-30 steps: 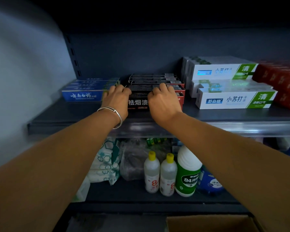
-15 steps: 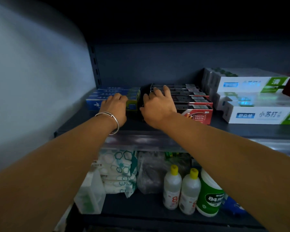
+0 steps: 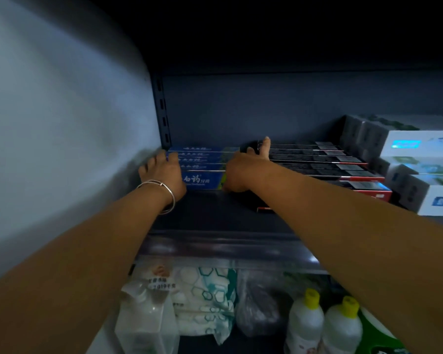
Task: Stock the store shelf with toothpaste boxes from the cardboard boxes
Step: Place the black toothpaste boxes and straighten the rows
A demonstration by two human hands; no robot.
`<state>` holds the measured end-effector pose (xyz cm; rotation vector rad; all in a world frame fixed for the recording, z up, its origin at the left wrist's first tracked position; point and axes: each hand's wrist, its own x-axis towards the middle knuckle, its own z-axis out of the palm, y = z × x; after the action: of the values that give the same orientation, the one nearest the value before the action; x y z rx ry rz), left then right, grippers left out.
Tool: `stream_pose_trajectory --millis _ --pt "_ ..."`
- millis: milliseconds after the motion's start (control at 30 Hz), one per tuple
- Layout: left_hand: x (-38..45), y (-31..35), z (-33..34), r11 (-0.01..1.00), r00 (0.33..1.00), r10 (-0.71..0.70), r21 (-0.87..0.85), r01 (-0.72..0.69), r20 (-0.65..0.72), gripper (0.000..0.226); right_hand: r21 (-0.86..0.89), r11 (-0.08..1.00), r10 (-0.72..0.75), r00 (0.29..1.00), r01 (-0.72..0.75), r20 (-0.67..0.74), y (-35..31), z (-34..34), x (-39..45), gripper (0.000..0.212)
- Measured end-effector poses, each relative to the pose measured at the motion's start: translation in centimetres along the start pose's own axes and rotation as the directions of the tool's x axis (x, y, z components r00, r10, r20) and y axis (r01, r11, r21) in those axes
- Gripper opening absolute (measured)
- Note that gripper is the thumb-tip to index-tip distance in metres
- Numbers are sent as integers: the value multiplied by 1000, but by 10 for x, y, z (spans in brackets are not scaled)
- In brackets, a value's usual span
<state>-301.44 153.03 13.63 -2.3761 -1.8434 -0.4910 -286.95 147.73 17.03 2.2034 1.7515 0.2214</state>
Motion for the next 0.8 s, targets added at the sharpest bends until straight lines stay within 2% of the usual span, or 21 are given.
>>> stream_pose_trajectory --millis 167,400,600,700,800 --pt "18 -19 8 988 991 -105 -106 113 77 81 2 1000 26 999 -26 33 -5 1 12 76" --pt "24 -24 4 897 971 -173 -381 225 167 89 26 999 38 996 -40 82 -7 -2 18 74" --pt "18 -22 0 882 975 -157 -422 210 157 72 64 998 23 996 -29 81 -6 0 16 72" --pt "16 -20 -3 900 985 -101 -408 150 139 52 72 997 30 996 -36 85 -7 0 16 71" --pt "16 -20 -5 915 987 -90 -380 134 132 46 92 995 35 994 -45 103 -6 -2 17 66"
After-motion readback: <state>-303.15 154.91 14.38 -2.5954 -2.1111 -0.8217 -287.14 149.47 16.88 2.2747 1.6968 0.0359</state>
